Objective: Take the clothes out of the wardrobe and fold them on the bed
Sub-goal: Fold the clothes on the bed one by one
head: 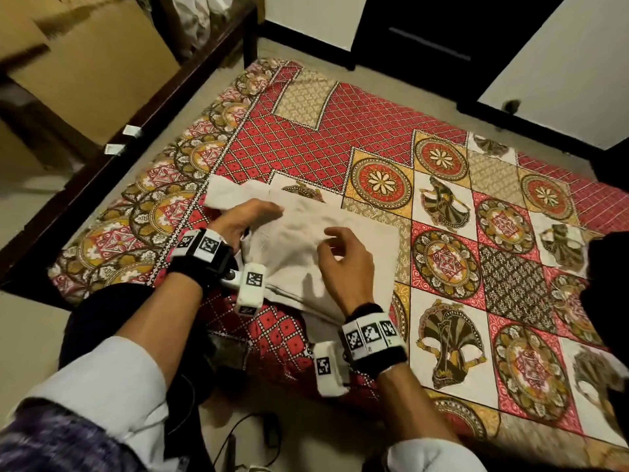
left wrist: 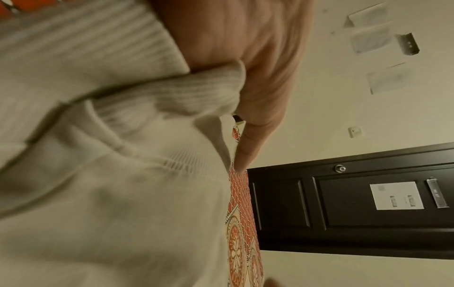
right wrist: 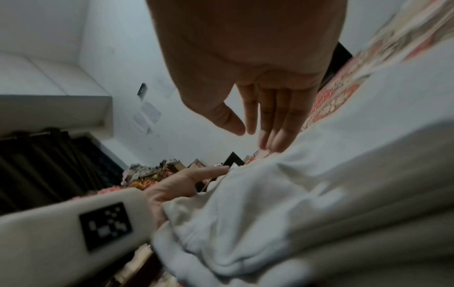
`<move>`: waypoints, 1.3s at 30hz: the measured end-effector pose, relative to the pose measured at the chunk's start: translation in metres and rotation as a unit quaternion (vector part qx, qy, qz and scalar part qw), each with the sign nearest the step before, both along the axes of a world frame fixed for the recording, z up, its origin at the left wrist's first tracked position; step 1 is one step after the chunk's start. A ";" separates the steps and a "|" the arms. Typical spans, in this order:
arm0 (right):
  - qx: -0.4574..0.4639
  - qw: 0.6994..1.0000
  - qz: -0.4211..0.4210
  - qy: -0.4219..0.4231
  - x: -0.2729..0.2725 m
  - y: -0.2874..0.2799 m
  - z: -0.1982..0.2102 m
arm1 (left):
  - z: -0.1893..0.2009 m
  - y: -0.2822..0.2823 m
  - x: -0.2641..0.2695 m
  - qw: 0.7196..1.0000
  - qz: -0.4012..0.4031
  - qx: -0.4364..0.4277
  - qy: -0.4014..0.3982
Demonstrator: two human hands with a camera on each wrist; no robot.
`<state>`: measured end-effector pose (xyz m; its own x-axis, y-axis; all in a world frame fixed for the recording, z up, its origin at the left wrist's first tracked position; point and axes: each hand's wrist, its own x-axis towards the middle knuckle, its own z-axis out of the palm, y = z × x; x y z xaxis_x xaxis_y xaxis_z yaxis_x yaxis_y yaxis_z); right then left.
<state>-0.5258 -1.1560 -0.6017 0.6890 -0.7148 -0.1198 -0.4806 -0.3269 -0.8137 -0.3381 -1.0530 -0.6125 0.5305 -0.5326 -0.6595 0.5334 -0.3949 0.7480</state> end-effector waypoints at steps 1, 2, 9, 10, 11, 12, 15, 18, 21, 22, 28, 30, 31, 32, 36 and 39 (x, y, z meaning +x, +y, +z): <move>-0.045 0.998 0.018 0.027 -0.011 -0.006 -0.006 | 0.002 -0.001 -0.001 1.000 -0.008 0.002 0.002; -0.087 0.994 0.047 0.056 -0.022 -0.011 -0.012 | 0.002 -0.002 -0.001 1.000 -0.006 0.018 -0.011; -0.210 0.942 0.176 0.193 -0.066 -0.012 -0.050 | 0.020 0.008 0.014 0.982 0.078 0.047 -0.167; -0.211 0.941 0.183 0.190 -0.066 -0.008 -0.051 | 0.017 0.012 0.019 0.978 0.087 0.042 -0.186; -0.213 0.939 0.190 0.192 -0.067 -0.003 -0.051 | 0.014 0.018 0.021 0.973 0.096 0.044 -0.205; -0.220 0.935 0.196 0.197 -0.066 0.001 -0.051 | 0.005 0.024 0.024 0.968 0.106 0.047 -0.224; -0.227 0.938 0.180 0.190 -0.065 0.005 -0.050 | -0.013 0.033 0.022 0.947 0.120 0.121 -0.273; -0.222 0.947 0.137 0.186 -0.072 0.002 -0.049 | -0.018 0.033 0.023 0.920 0.084 0.190 -0.331; -0.214 0.936 0.155 0.231 -0.083 0.009 -0.055 | -0.016 0.032 0.024 0.900 0.110 0.191 -0.378; -0.211 0.935 0.162 0.234 -0.085 0.012 -0.056 | -0.016 0.031 0.024 0.894 0.126 0.186 -0.388; -0.191 0.941 0.158 0.230 -0.088 0.019 -0.057 | -0.017 0.038 0.013 0.881 0.104 0.254 -0.384; -0.203 0.938 0.157 0.233 -0.088 0.021 -0.060 | -0.017 0.046 0.010 0.908 0.065 0.282 -0.304; -0.204 0.939 0.155 0.230 -0.088 0.022 -0.062 | -0.017 0.050 0.013 0.911 0.027 0.293 -0.290; -0.205 0.939 0.155 0.229 -0.088 0.022 -0.064 | -0.015 0.052 0.017 0.908 -0.023 0.305 -0.286; -0.210 0.934 0.163 0.240 -0.087 0.022 -0.067 | -0.011 0.056 0.028 0.905 -0.098 0.309 -0.275; -0.211 0.929 0.177 0.247 -0.089 0.024 -0.067 | -0.019 0.060 0.031 0.901 -0.061 0.314 -0.292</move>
